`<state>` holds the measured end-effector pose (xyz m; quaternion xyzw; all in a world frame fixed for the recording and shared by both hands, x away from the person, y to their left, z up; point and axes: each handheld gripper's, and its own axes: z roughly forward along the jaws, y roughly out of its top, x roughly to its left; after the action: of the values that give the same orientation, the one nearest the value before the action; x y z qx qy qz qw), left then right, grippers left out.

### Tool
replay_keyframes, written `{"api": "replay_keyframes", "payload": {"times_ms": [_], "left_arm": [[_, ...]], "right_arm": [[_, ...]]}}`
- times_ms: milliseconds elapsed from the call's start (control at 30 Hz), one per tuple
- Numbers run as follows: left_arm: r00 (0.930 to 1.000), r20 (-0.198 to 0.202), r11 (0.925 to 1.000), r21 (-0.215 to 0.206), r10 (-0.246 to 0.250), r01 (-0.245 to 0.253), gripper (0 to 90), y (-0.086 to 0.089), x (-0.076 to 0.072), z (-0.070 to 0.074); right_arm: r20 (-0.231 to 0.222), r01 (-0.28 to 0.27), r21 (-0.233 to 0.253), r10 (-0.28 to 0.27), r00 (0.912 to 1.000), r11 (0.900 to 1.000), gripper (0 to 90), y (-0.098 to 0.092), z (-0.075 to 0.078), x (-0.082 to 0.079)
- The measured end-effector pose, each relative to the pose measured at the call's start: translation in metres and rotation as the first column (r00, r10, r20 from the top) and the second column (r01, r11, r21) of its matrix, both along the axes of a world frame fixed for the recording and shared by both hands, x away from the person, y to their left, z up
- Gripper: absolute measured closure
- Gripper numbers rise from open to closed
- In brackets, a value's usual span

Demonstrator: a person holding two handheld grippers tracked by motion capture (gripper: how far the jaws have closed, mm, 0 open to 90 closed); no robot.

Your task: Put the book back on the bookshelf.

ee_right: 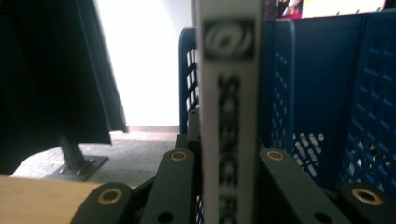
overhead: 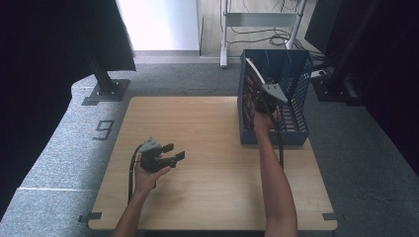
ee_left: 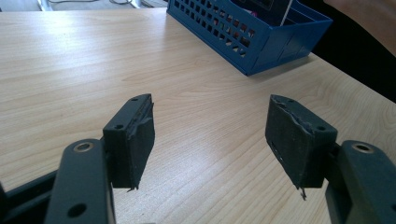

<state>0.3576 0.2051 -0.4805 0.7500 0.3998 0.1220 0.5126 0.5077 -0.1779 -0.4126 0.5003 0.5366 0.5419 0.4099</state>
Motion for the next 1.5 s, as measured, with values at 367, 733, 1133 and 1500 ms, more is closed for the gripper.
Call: {"api": "replay_keyframes", "payload": {"times_ms": [367,733,1133,1500], "left_arm": [[0.9999,0.005,0.9998,0.013,-0.015,0.015,32.7,-0.007,-0.004,0.001],[0.9999,0.009,0.9999,0.009,-0.011,0.011,32.7,-0.006,-0.004,0.002],[0.9999,0.013,0.9999,0.013,-0.011,0.011,32.8,-0.009,-0.004,0.001],[0.9999,0.017,1.0,-0.001,0.002,-0.001,32.9,-0.004,-0.004,0.002]], "right_arm": [[-0.073,-0.068,-0.036,0.065,0.9952,0.997,78.9,-0.007,-0.001,-0.024],[-0.152,-0.082,-0.052,0.074,0.9856,0.995,77.5,-0.003,-0.005,-0.017],[-0.142,-0.02,-0.064,0.011,0.9899,0.998,81.7,-0.005,-0.003,-0.013],[-0.117,0.016,-0.052,-0.022,0.9929,0.999,81.8,-0.001,-0.001,-0.001]]}}
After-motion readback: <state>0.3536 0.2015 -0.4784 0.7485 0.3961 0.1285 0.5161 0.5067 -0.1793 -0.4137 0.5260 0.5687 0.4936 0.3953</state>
